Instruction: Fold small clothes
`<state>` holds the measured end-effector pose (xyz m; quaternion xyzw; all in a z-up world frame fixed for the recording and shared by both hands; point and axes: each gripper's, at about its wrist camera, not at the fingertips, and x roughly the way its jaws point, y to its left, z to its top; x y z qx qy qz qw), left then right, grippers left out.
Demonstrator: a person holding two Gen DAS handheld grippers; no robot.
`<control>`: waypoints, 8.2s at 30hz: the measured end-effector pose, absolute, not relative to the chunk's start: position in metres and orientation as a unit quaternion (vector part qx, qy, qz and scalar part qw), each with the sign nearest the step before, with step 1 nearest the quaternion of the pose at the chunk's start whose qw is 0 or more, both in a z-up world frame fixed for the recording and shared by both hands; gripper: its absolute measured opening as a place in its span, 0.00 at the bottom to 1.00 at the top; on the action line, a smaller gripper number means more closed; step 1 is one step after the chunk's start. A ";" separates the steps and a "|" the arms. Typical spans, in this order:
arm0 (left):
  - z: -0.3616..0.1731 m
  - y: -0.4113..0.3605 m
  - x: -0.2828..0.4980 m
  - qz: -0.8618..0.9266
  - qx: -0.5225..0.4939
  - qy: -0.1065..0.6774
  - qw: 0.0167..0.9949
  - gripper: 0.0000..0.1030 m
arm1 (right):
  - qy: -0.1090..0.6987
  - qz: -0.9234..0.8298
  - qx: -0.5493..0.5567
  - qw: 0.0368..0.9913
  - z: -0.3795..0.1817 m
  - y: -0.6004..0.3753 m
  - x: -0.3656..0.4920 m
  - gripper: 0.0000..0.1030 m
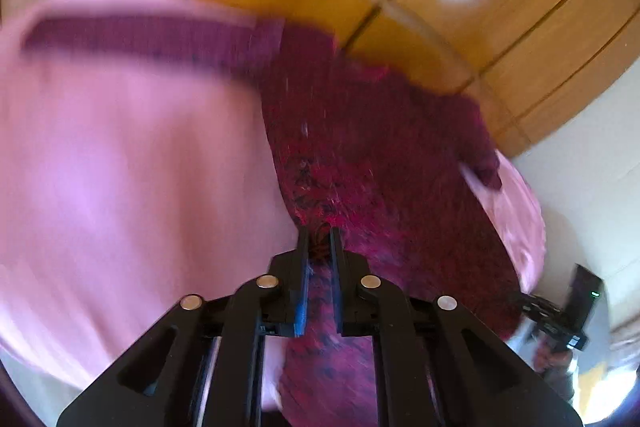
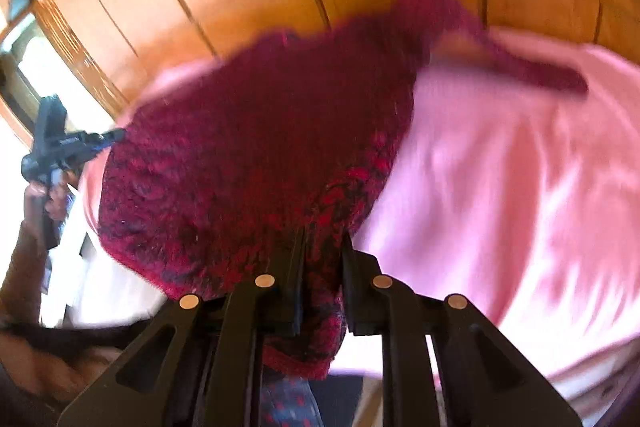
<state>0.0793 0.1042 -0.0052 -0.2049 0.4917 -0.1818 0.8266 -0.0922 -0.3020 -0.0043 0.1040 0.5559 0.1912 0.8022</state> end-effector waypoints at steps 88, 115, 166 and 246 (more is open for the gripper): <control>-0.038 0.184 0.111 0.009 -0.318 0.406 0.857 0.68 | 0.400 -0.164 0.238 0.870 -0.037 -0.479 0.110 0.79; -0.076 0.368 0.303 0.150 -0.449 0.353 0.807 0.41 | 0.504 0.113 0.059 0.854 -0.117 -0.192 0.145 0.98; -0.058 0.099 0.036 -0.090 -0.153 0.485 0.857 0.19 | 0.555 0.116 0.070 0.821 -0.066 -0.315 -0.071 0.13; -0.027 -0.001 0.165 -0.186 -0.182 0.428 0.865 0.74 | 0.444 0.169 0.162 0.865 -0.032 -0.239 0.125 0.58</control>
